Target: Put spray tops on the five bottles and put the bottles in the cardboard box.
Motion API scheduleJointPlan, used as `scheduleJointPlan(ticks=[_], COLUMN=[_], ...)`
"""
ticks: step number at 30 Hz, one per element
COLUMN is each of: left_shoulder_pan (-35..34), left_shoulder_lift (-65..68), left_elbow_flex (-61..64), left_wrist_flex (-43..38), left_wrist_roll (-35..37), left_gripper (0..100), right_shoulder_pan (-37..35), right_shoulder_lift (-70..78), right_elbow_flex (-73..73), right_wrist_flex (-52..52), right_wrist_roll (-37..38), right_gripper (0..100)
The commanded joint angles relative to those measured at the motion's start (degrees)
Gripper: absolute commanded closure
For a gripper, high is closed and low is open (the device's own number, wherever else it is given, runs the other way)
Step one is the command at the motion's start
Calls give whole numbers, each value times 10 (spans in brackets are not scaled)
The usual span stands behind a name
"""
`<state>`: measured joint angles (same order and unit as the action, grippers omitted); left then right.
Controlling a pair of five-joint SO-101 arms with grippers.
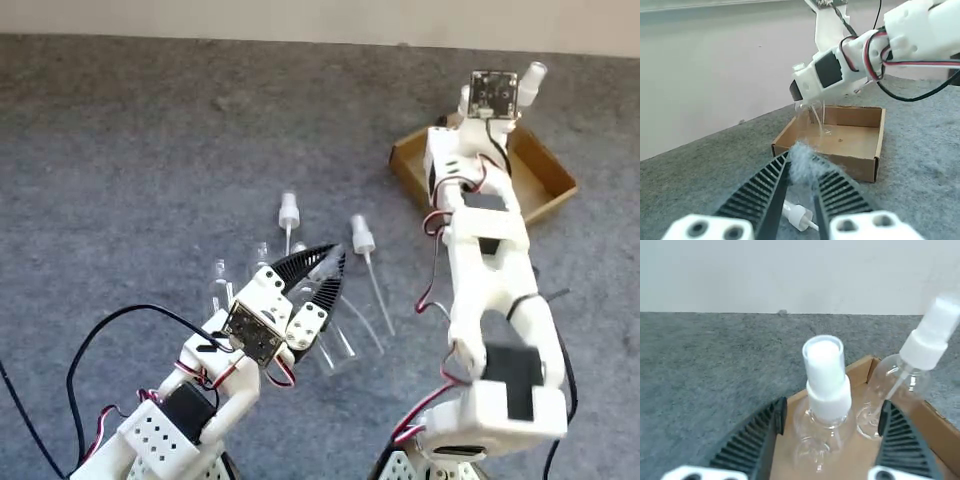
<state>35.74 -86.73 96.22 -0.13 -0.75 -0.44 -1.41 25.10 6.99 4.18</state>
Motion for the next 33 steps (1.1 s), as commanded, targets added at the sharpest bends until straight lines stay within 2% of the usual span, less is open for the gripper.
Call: scheduleJointPlan(ticks=[1,11,18,27,33], left_shoulder_pan=[-7,-16,-103,-175,-197], left_shoulder_lift=[5,5,0,0,3], left_elbow_flex=[14,14,14,10,-9], left_wrist_flex=[1,3,-1,-1,4], left_wrist_roll=[-4,-4,-2,-4,-4], left_gripper=[993,993,993,993,993], right_shoulder_pan=[-3,-47,-80,-102,-127], right_shoulder_lift=[-87,-279,-360,-458,-553], right_elbow_flex=[-22,-21,-16,102,163], right_wrist_flex=[71,278,408,415,418], right_wrist_roll=[3,3,3,3,6], right_gripper=[738,742,743,753,928])
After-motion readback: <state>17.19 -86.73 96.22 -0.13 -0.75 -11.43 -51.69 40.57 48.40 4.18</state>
